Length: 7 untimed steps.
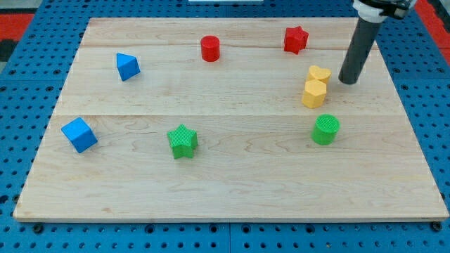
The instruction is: Adjust the yellow blocks in between the red star and green circle to form a line
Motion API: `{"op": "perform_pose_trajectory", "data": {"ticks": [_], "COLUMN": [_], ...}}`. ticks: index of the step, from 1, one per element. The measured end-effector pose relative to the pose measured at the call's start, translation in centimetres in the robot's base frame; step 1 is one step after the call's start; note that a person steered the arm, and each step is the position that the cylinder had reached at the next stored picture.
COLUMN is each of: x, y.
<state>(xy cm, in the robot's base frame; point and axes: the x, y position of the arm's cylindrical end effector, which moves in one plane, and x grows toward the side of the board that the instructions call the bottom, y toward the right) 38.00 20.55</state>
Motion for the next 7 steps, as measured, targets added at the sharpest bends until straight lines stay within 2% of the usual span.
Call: {"op": "perform_pose_trajectory", "data": {"ticks": [2, 3, 4, 5, 6, 7], "x": [0.2, 0.2, -1.7, -0.6, 1.0, 5.5], "y": [-6.8, -6.8, -8.6, -10.9, -17.4, -15.7]}}
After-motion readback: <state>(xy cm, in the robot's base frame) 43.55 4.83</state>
